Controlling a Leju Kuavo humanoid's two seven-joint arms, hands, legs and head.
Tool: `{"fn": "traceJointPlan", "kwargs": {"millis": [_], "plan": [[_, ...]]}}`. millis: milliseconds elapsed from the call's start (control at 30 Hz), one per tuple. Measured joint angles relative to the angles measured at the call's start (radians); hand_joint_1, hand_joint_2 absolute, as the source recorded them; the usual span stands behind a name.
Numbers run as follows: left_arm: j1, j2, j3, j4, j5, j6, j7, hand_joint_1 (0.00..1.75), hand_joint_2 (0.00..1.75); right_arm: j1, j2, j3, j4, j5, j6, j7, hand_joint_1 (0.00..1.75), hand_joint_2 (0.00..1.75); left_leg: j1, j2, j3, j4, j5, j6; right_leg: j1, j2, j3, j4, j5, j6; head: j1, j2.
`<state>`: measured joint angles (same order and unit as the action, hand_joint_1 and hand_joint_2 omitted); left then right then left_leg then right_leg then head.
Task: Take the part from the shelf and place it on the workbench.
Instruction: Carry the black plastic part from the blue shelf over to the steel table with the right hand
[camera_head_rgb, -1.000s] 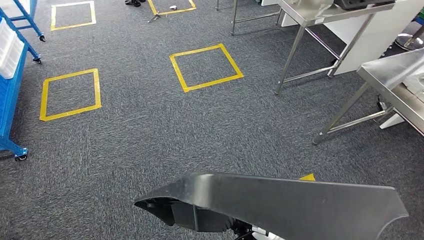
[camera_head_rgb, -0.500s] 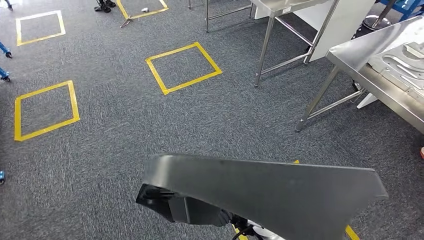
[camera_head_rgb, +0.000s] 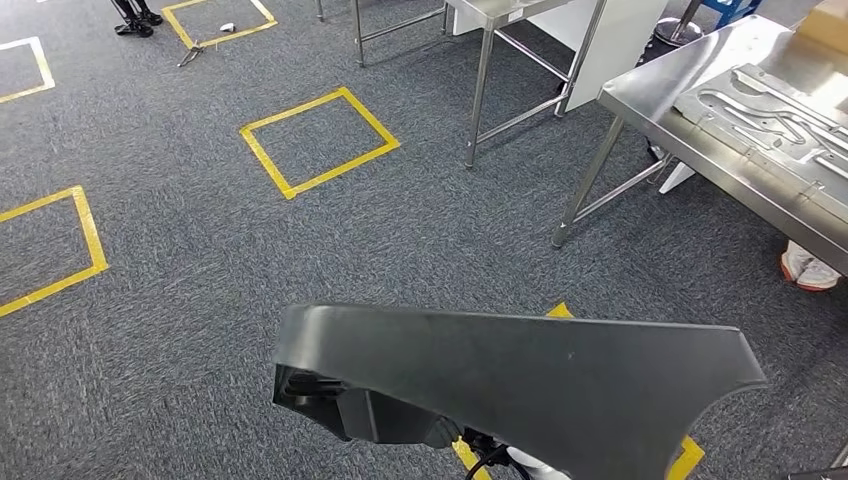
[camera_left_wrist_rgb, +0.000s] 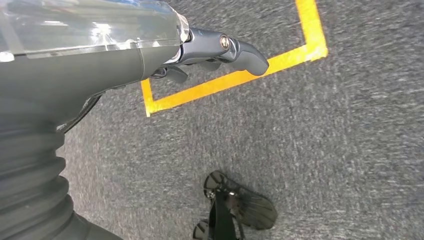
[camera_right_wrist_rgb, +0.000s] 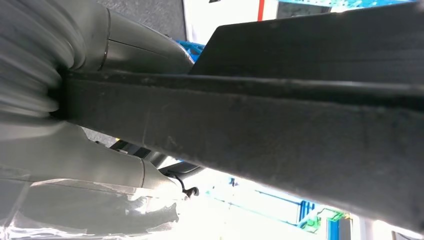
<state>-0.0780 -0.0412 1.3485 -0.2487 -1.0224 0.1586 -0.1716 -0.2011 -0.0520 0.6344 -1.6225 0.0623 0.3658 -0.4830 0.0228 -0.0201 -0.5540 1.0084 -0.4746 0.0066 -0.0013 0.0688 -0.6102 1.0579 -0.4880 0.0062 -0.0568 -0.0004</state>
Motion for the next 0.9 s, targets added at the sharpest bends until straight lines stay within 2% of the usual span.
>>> {"fn": "traceJointPlan", "kwargs": {"millis": [67,100,133,167,200,267,300,333,367,433,500,533,600,633,667,700,733,767,800,833,867,900], "plan": [[0.001,-0.001,0.0,0.0,0.003,0.0,0.0,0.0,1.75,-0.001,-0.002,0.0,0.0,-0.002,-0.002,-0.001,1.75,1.75,-0.003,0.018,0.002,-0.004,0.001,0.009,-0.002,-0.043,-0.055,0.113,-0.06,0.006,0.0,0.0],[0.002,-0.001,0.001,0.0,0.005,0.0,-0.001,0.0,1.75,-0.001,-0.003,0.0,0.0,-0.004,-0.002,-0.001,1.75,1.75,-0.005,0.028,0.001,-0.004,0.0,0.011,-0.003,-0.054,-0.088,0.179,-0.086,0.008,0.0,0.0],[0.003,-0.001,0.003,0.0,0.008,0.001,-0.002,0.0,1.75,0.001,-0.004,0.0,0.0,-0.006,-0.002,-0.002,1.75,1.75,-0.007,0.037,0.001,-0.004,0.0,0.012,-0.005,-0.059,-0.113,0.227,-0.1,0.01,0.0,0.0],[0.003,-0.002,0.004,0.0,0.01,0.002,-0.003,0.0,1.75,0.002,-0.006,0.0,0.001,-0.008,-0.002,-0.004,1.75,1.75,-0.008,0.046,0.001,-0.003,-0.002,0.012,-0.005,-0.062,-0.121,0.24,-0.094,0.01,0.0,0.0],[0.003,-0.004,0.005,0.0,0.011,0.003,-0.006,0.0,1.75,0.003,-0.008,0.0,0.001,-0.011,-0.002,-0.005,1.75,1.75,-0.008,0.054,0.003,-0.003,-0.003,0.011,-0.005,-0.065,-0.108,0.212,-0.07,0.008,0.0,0.0],[0.002,-0.009,0.005,0.0,0.011,0.003,-0.01,0.0,1.75,0.003,-0.01,0.0,0.001,-0.013,-0.002,-0.007,1.75,1.75,-0.01,0.069,0.009,-0.003,-0.008,0.007,-0.002,-0.09,-0.039,0.077,-0.005,0.001,0.0,0.0],[0.002,-0.011,0.005,0.0,0.009,0.003,-0.011,0.0,1.75,0.002,-0.01,0.0,0.001,-0.014,-0.003,-0.008,1.75,1.75,-0.012,0.076,0.011,-0.003,-0.011,0.004,0.003,-0.106,-0.007,0.015,0.016,-0.005,0.0,0.0],[0.002,-0.012,0.005,0.0,0.006,0.003,-0.011,0.0,1.75,0.003,-0.01,0.0,0.001,-0.015,-0.004,-0.01,1.75,1.75,-0.013,0.081,0.013,-0.002,-0.013,-0.001,0.008,-0.116,0.012,-0.024,0.025,-0.009,0.0,0.0],[0.002,-0.012,0.005,0.0,0.002,0.002,-0.011,0.0,1.75,0.004,-0.01,0.0,0.001,-0.017,-0.007,-0.013,1.75,1.75,-0.014,0.087,0.014,-0.002,-0.015,-0.006,0.013,-0.119,0.018,-0.039,0.024,-0.013,0.0,0.0],[0.002,-0.013,0.005,0.0,-0.007,-0.001,-0.011,0.0,1.75,0.009,-0.011,0.0,0.0,-0.023,-0.016,-0.022,1.75,1.75,-0.014,0.097,0.016,-0.004,-0.018,-0.017,0.013,-0.101,0.017,-0.044,0.027,-0.021,0.0,0.0],[0.001,-0.013,0.004,0.0,-0.014,-0.004,-0.011,0.0,1.75,0.015,-0.011,0.0,-0.003,-0.028,-0.022,-0.029,1.75,1.75,-0.012,0.08,0.009,0.022,-0.04,-0.026,0.008,-0.085,0.022,-0.054,0.032,-0.031,0.0,0.0],[0.002,-0.013,0.004,0.0,-0.016,-0.006,-0.012,0.0,1.75,0.017,-0.011,0.0,-0.005,-0.029,-0.024,-0.033,1.75,1.75,-0.011,0.064,-0.008,0.063,-0.065,-0.029,0.005,-0.078,0.026,-0.058,0.034,-0.037,0.0,0.0],[0.004,-0.012,0.004,0.0,-0.018,-0.007,-0.013,0.0,1.75,0.023,-0.01,0.0,-0.009,-0.031,-0.029,-0.04,1.75,1.75,-0.01,0.038,-0.07,0.195,-0.126,-0.032,0.007,-0.061,0.027,-0.058,0.034,-0.043,0.0,0.0],[0.005,-0.012,0.004,0.0,-0.018,-0.007,-0.013,0.0,1.75,0.027,-0.01,0.0,-0.01,-0.031,-0.031,-0.042,1.75,1.75,-0.01,0.033,-0.101,0.253,-0.145,-0.034,0.008,-0.05,0.027,-0.057,0.034,-0.044,0.0,0.0],[0.006,-0.011,0.004,0.0,-0.018,-0.007,-0.013,0.0,1.75,0.032,-0.01,0.0,-0.012,-0.031,-0.033,-0.043,1.75,1.75,-0.01,0.031,-0.118,0.281,-0.143,-0.035,0.009,-0.039,0.028,-0.056,0.033,-0.044,0.0,0.0],[0.006,-0.011,0.004,0.0,-0.018,-0.007,-0.013,0.0,1.75,0.035,-0.01,0.0,-0.013,-0.031,-0.034,-0.044,1.75,1.75,-0.009,0.03,-0.116,0.269,-0.121,-0.035,0.009,-0.028,0.029,-0.055,0.033,-0.043,0.0,0.0],[0.006,-0.011,0.004,0.0,-0.018,-0.007,-0.013,0.0,1.75,0.037,-0.01,0.0,-0.016,-0.031,-0.035,-0.045,1.75,1.75,-0.008,0.025,-0.096,0.217,-0.084,-0.034,0.008,-0.016,0.031,-0.054,0.032,-0.042,0.0,0.0],[0.006,-0.011,0.004,0.0,-0.018,-0.007,-0.013,0.0,1.75,0.038,-0.01,0.0,-0.018,-0.032,-0.034,-0.046,1.75,1.75,-0.007,0.01,-0.067,0.148,-0.044,-0.033,0.007,-0.005,0.031,-0.051,0.03,-0.04,0.0,0.0],[0.006,-0.011,0.004,0.0,-0.018,-0.007,-0.013,0.0,1.75,0.038,-0.009,0.0,-0.021,-0.033,-0.034,-0.048,1.75,1.75,-0.005,-0.009,-0.04,0.082,-0.018,-0.031,0.007,0.005,0.03,-0.046,0.028,-0.036,0.0,0.0],[0.006,-0.011,0.004,0.0,-0.017,-0.007,-0.013,0.0,1.75,0.038,-0.008,0.0,-0.023,-0.034,-0.033,-0.049,1.75,1.75,-0.004,-0.027,-0.02,0.037,-0.004,-0.027,0.007,0.015,0.026,-0.042,0.028,-0.031,0.0,0.0],[0.006,-0.011,0.004,0.0,-0.015,-0.007,-0.012,0.0,1.75,0.038,-0.007,0.0,-0.024,-0.036,-0.033,-0.051,1.75,1.75,-0.004,-0.038,-0.012,0.017,-0.003,-0.023,0.007,0.023,0.022,-0.04,0.028,-0.026,0.0,0.0],[0.006,-0.011,0.004,0.0,-0.014,-0.006,-0.012,0.0,1.75,0.037,-0.006,0.0,-0.025,-0.039,-0.031,-0.052,1.75,1.75,-0.006,-0.039,-0.01,0.012,-0.005,-0.018,0.005,0.031,0.017,-0.039,0.03,-0.02,0.0,0.0]]}}
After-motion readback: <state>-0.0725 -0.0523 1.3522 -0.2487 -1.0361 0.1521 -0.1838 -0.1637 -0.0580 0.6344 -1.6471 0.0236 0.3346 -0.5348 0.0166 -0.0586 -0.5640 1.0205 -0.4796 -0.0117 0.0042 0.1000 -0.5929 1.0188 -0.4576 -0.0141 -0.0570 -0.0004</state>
